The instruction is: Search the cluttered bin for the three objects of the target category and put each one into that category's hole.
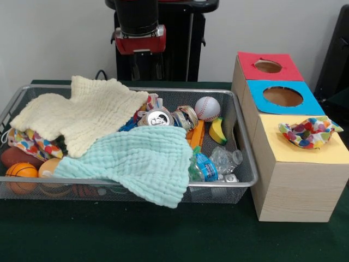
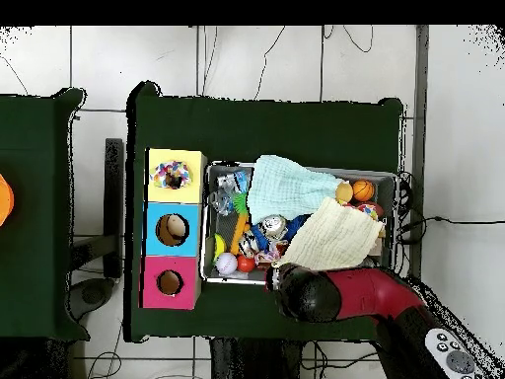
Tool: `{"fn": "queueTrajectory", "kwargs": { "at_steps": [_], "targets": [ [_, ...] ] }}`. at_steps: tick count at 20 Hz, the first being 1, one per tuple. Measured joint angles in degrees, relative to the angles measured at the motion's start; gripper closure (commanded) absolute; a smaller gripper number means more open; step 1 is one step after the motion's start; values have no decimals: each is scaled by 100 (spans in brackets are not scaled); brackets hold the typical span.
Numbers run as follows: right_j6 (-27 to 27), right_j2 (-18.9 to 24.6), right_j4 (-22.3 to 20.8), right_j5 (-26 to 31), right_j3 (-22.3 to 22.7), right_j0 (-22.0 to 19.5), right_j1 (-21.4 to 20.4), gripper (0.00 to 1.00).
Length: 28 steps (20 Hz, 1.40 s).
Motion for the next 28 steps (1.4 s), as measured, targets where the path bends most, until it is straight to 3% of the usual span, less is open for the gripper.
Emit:
{"fn": "queueTrajectory", "kwargs": {
  "at_steps": [6, 18, 28],
  "targets": [
    [0, 21, -2, 9, -68, -1, 107, 0],
    [0, -37, -394, -82, -333, 84, 963, 0],
    [0, -48, -499, -116, -352, 125, 1162, 0]
  ]
}}
